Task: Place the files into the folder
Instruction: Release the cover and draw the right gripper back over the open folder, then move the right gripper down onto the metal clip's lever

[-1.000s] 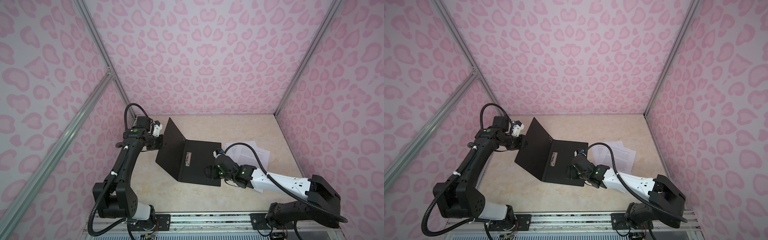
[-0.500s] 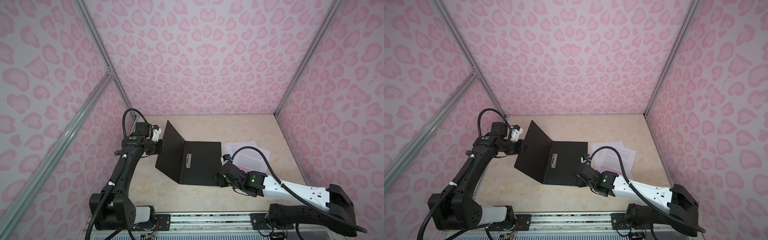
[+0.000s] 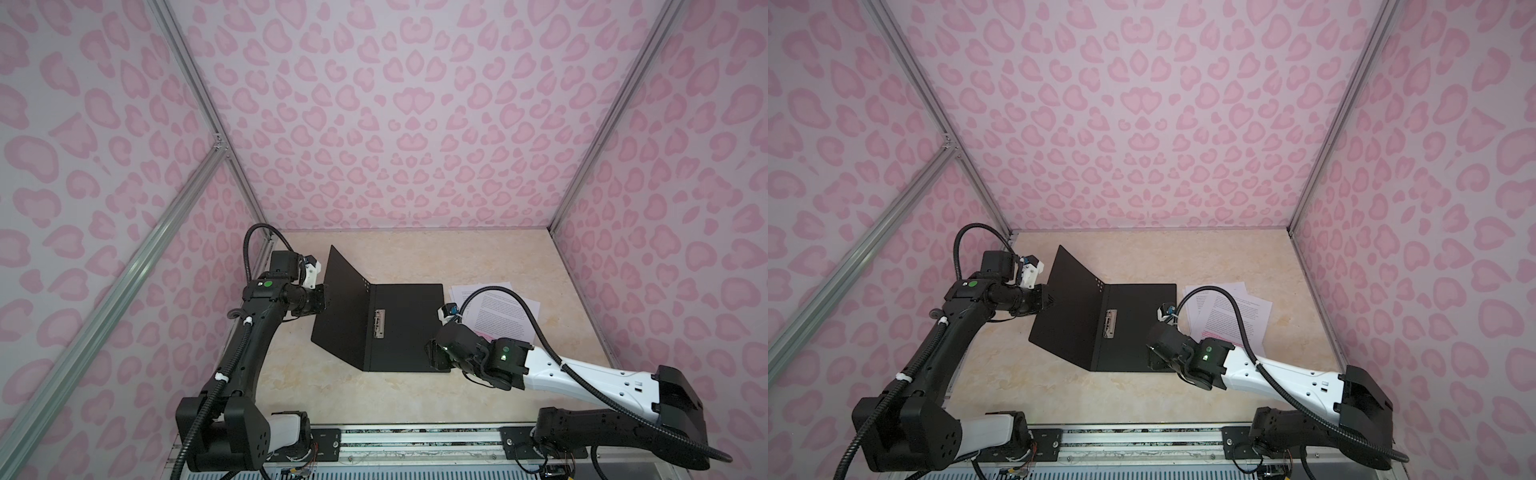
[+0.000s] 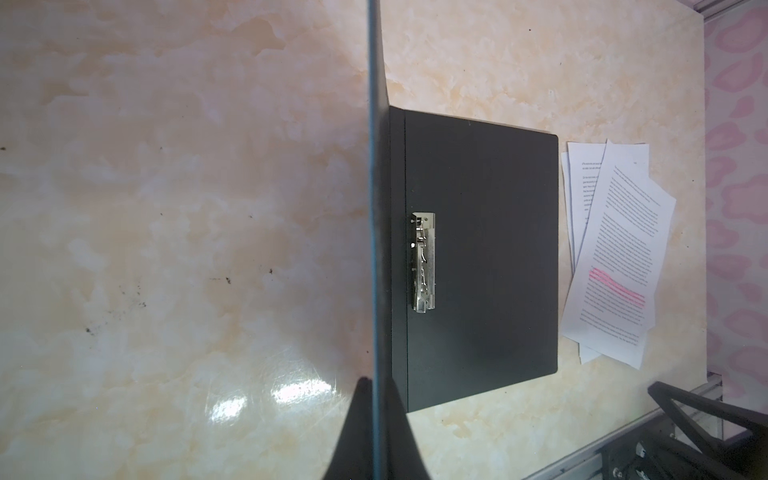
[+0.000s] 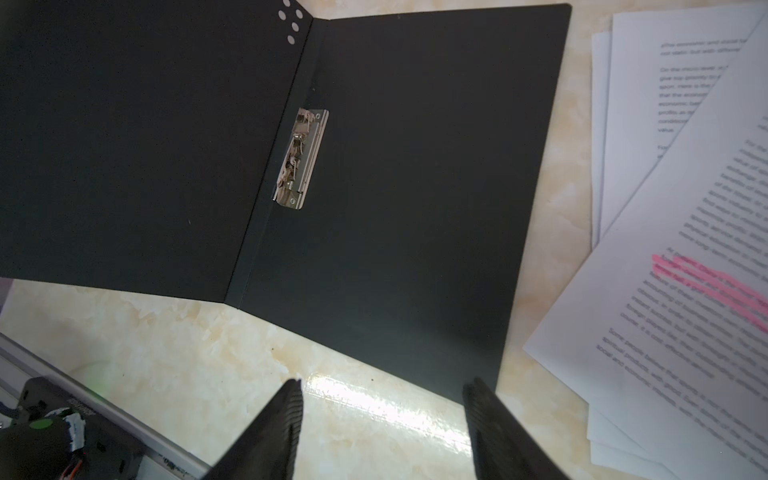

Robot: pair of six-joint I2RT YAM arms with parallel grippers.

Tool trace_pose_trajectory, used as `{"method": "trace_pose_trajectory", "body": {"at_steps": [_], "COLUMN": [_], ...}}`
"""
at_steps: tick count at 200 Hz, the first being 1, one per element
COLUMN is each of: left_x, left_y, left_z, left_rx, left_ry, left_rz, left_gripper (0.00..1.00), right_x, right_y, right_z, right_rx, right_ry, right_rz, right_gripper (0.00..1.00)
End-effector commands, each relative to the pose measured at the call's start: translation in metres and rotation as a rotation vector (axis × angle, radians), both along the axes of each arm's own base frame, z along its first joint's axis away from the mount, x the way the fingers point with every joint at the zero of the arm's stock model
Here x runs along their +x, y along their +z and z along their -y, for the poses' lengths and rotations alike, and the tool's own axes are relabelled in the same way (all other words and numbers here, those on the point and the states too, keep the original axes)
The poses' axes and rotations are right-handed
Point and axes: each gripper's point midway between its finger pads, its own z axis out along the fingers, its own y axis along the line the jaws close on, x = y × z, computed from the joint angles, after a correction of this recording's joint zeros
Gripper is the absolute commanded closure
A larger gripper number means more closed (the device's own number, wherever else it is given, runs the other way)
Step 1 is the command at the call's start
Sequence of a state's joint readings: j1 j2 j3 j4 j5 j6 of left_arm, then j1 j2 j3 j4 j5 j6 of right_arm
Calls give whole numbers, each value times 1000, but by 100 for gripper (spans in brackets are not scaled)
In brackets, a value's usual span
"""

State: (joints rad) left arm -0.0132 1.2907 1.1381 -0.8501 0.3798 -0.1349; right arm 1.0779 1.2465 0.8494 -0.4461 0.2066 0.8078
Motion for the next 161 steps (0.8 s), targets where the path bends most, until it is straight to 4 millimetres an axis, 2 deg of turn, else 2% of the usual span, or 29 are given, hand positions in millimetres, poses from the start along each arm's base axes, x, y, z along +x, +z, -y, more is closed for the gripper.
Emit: {"method": "trace_pose_trajectory", "body": {"at_steps": [1, 38, 76, 126, 141, 161], "left_x": [-15, -24, -34, -33, -33, -33], "left_y": [-3, -2, -6, -17, -17, -15], "left_z": [2, -3, -7, -10, -7, -6], "left_rx": [-14, 3, 23, 25, 11, 4], "left_ry": [2, 25, 40, 76, 68, 62], "left_rz": [-35, 5, 66, 45, 41, 45], "left_gripper": [96, 97, 96, 96, 96, 96], "right_x": [9, 25, 32, 49, 53, 56], "right_y": [3, -2, -16, -32, -41, -55], "right_z": [-14, -33, -54, -92, -104, -109], "right_rx": [-8, 14, -13, -56, -66, -100], "right_ry": [46, 99, 174, 240, 250, 246], "right_rz": [22, -67, -140, -184, -196, -219], "right_gripper": [41, 49, 51, 57, 59, 63]}}
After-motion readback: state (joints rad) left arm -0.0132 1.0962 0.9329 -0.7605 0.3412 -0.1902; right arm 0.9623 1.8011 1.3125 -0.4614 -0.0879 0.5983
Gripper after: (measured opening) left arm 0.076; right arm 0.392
